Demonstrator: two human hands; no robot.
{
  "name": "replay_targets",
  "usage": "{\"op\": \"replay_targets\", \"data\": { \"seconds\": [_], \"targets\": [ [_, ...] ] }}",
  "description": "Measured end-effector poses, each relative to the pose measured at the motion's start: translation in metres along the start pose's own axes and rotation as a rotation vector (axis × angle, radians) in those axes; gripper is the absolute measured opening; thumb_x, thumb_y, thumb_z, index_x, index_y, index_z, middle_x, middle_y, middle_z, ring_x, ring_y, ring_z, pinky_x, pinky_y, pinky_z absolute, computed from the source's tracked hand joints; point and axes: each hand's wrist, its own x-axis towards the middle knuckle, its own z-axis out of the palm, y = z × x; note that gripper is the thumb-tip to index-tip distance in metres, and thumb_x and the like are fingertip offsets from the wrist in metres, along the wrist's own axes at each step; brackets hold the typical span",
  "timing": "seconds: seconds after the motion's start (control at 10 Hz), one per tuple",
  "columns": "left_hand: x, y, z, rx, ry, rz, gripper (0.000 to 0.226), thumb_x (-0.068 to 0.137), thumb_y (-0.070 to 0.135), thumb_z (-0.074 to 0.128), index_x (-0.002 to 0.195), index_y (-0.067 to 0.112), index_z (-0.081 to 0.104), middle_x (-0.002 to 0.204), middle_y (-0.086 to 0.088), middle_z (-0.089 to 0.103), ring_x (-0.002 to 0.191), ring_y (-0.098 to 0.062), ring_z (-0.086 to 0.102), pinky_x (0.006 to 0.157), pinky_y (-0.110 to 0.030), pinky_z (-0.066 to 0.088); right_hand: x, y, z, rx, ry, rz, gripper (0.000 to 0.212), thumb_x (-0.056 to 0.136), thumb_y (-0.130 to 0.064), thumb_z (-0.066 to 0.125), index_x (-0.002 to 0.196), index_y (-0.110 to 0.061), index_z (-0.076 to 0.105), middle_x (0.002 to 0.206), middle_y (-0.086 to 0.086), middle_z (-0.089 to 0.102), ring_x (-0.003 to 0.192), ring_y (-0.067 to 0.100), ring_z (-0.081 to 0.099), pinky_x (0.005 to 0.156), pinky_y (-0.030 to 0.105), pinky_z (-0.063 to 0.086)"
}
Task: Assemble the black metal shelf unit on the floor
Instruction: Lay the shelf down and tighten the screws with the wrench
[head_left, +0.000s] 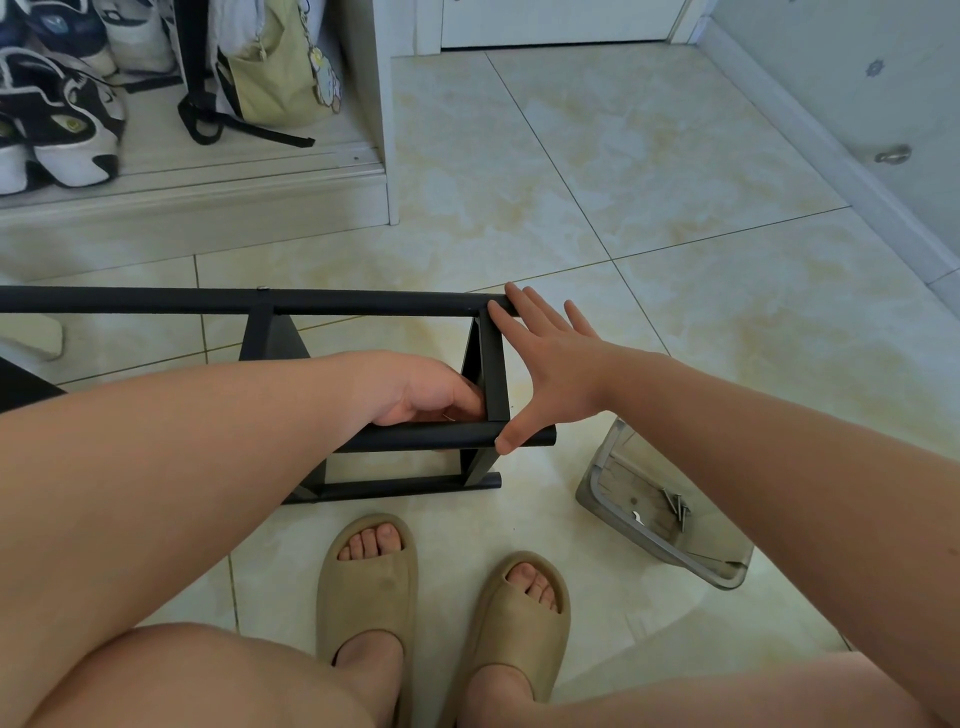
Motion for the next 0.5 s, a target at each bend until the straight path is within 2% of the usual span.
{"op": "replay_targets", "data": {
  "seconds": [0.1,0.3,0.5],
  "targets": [
    [0.0007,-0.0001,-0.0008,0.008,0.018,0.009,0.016,0.092,0.014,0.066,0.105,0.012,0.074,0.101,-0.008,0.077,0.098,-0.025,0.068,0.098,-0.039,0.052,-0.0002,-0.0005,0.0,-0.002,-0.001,-0.001,0.155,0.053,-0.087,0.073,0.158,-0.023,-0.022,0.163,0.0,-0.034,0.149,0.015,-0.032,0.121,0.05,-0.019],
    [-0.0002,0.0022,0.0002,-0.025,-0.007,-0.089,0.026,0.094,0.017,0.063,0.117,0.009,0.071,0.094,-0.007,0.072,0.086,-0.021,0.064,0.091,-0.037,0.054,-0.0003,-0.0008,0.0,0.0,0.001,-0.002,0.155,0.054,-0.086,0.074,0.158,-0.023,-0.022,0.163,0.001,-0.034,0.15,0.016,-0.032,0.122,0.05,-0.018],
    [-0.0033,0.0015,0.0001,-0.04,-0.033,-0.041,0.02,0.096,0.006,0.053,0.095,0.014,0.071,0.086,-0.006,0.072,0.083,-0.022,0.062,0.081,-0.035,0.052,0.0001,-0.0001,0.0007,0.0,0.001,-0.001,0.156,0.053,-0.087,0.074,0.157,-0.023,-0.023,0.163,0.0,-0.034,0.149,0.015,-0.033,0.121,0.049,-0.019]
  ]
}}
